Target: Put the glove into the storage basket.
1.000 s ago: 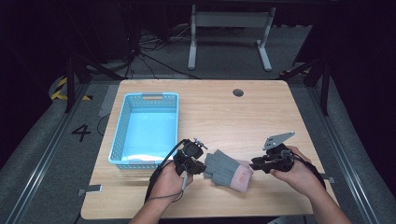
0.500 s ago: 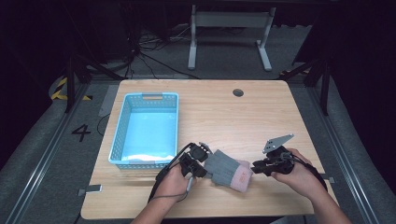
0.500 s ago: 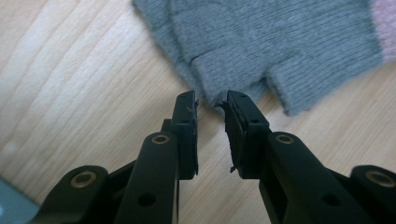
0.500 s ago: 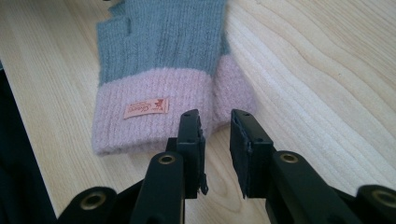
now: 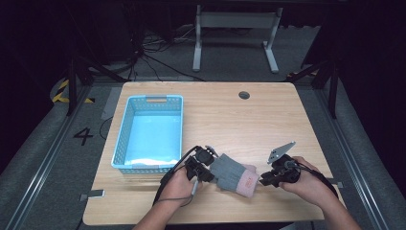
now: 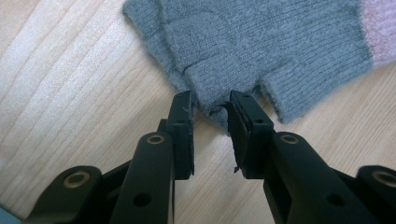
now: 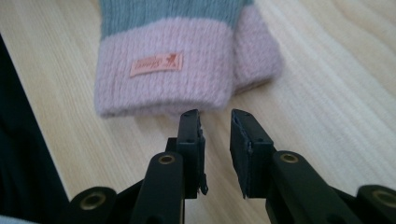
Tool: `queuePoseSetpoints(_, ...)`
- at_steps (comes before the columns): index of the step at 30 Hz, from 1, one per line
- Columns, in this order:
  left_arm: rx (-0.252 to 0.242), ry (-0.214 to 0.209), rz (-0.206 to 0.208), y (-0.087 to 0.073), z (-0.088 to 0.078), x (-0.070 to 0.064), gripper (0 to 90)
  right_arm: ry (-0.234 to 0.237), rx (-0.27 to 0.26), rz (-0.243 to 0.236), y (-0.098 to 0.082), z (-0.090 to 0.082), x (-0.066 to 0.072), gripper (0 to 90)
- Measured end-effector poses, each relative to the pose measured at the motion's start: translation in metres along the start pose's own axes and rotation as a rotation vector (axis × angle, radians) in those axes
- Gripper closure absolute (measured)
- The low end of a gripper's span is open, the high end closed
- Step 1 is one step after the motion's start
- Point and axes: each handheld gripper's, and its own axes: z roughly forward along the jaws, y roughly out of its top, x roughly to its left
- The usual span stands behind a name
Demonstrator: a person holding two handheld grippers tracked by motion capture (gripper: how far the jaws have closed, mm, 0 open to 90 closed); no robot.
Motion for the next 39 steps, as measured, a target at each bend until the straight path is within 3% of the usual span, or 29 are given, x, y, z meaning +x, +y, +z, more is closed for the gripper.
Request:
queuePoseSetpoints(12, 0.015, -0.001, 0.033, 0.001, 0.005, -0.003, 69.6, -0.012, -0.017, -0.014, 0.004, 0.006, 0.004, 73.6)
queuePoseSetpoints(24, -0.008, 0.024, 0.106, 0.003, 0.0, -0.012, 70.9, -0.038, 0.001, -0.028, 0.007, 0.01, 0.007, 75.5)
queuePoseSetpoints(30, 0.02, 0.034, 0.07, 0.003, 0.006, -0.008, 74.3, -0.04, 0.0, -0.032, 0.007, 0.01, 0.007, 75.7)
queuePoseSetpoints(36, 0.011, 0.055, 0.069, 0.004, 0.002, -0.01, 85.3, -0.059, -0.008, -0.042, 0.009, 0.009, 0.009, 76.2)
queuePoseSetpoints(39, 0.009, 0.057, 0.071, 0.004, 0.0, -0.011, 86.8, -0.063, -0.018, -0.043, 0.01, 0.007, 0.01, 78.0)
